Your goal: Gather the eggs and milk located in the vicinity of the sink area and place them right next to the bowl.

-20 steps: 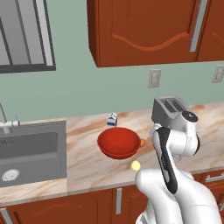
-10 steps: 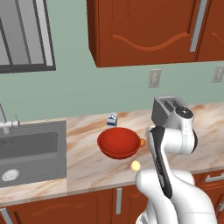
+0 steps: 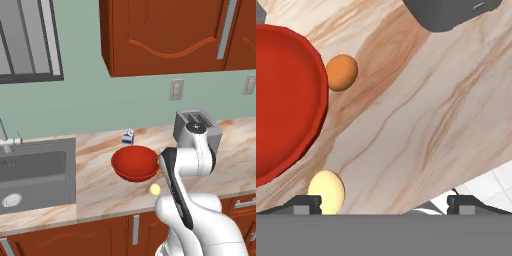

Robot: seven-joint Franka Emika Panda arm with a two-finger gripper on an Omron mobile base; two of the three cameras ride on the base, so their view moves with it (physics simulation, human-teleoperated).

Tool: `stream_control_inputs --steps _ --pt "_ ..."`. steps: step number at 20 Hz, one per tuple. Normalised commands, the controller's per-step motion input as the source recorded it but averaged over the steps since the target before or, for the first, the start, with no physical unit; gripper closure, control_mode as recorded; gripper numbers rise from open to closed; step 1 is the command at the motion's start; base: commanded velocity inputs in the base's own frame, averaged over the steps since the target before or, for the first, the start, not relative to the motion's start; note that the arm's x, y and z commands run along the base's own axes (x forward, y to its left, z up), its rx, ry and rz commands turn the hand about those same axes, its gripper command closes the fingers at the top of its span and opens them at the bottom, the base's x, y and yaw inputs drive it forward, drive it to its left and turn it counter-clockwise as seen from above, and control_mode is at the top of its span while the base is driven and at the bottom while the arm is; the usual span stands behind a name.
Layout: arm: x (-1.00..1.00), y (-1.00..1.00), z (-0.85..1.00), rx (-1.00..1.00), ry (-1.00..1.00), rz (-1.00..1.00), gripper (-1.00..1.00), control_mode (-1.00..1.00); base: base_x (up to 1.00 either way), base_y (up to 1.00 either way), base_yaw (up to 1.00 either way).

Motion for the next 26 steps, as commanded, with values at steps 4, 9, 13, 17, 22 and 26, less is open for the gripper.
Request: stream_control_inputs --steps 4,9,13,17,22,26 --pt "-0.13 0.34 -0.15 0.0 0.02 0.24 -1.0 -1.0 0.0 0.0 0.0" --pt "-0.1 0.25 -0.01 -0.01 0.07 0.26 -1.0 -1.0 0.0 0.0 0.0" --pt "-0.05 0.34 -0.04 -0.03 0.08 0.24 -1.0 -1.0 0.0 0.0 0.0" --pt "0.0 0.43 -0.03 -0.03 0.11 0.16 -1.0 -1.0 0.0 0.0 0.0" --pt "0.0 0.32 -0.09 -0.04 0.01 0.0 -1.0 -1.0 0.0 0.0 0.0" --pt "0.06 0.19 -0.11 -0.08 -0.08 0.0 -1.0 -1.0 0.0 0.0 0.0"
